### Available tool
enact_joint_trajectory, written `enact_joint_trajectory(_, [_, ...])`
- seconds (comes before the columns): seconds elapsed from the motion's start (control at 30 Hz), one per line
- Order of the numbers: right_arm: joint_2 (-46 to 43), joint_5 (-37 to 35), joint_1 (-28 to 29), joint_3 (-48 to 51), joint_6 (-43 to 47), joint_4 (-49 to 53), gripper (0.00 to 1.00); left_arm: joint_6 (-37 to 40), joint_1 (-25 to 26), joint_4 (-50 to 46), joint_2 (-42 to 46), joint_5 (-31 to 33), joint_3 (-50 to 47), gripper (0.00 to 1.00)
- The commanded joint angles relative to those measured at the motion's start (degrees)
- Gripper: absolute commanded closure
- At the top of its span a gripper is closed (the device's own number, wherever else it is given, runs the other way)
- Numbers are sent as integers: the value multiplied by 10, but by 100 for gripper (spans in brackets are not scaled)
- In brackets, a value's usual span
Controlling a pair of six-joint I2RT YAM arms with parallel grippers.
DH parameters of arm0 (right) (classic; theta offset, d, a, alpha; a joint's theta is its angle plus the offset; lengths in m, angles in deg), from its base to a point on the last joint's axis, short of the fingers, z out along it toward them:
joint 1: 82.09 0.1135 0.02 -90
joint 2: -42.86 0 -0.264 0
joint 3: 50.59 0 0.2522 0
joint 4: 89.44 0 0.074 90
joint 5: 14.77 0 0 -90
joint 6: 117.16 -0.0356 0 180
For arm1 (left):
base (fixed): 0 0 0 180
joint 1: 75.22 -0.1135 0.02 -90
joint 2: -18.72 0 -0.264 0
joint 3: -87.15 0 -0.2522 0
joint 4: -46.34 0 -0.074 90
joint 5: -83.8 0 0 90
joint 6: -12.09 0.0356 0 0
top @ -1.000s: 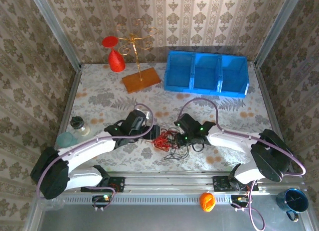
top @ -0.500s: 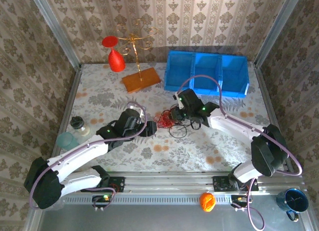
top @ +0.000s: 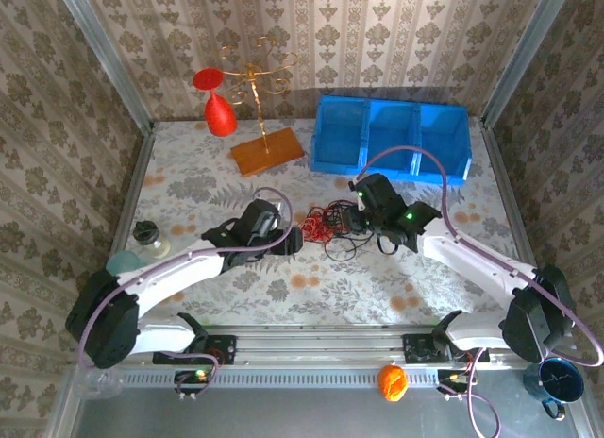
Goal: Untangle the cables
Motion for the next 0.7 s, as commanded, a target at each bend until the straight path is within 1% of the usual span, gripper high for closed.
enact_joint_trajectory(0.0, [19,3,32,-21,-31,15,67,11,-15,33,-35,9,22,26])
enact_joint_trajectory(0.03, [28,7,35,-24,-32,8,67,6,-22,51,-48,2,21,26])
enact_joint_trajectory(0.1, [43,2,35,-30,-29,-4,63,-9,-32,79,-72,-15,18,30])
enact_joint_trajectory(0.2, [98,-9,31,-61,-12,-1,60,-10,-32,126,-96,-38,8,36])
enact_joint_trajectory(0.33, [172,-49,23,-111,-4,20,60,-3,-32,174,-105,-31,-16,38])
enact_joint_trajectory(0.4, [208,-49,13,-126,-6,18,63,-3,-32,183,-108,-21,-26,38])
enact_joint_trajectory(0.53, [249,-46,8,-141,-3,-3,68,6,-31,181,-120,-20,-33,42])
enact_joint_trajectory(0.6, [264,-46,8,-150,-2,-4,77,11,-30,191,-126,-21,-41,48])
enact_joint_trajectory(0.67, [269,-46,8,-154,-2,-5,82,13,-29,199,-132,-21,-46,52])
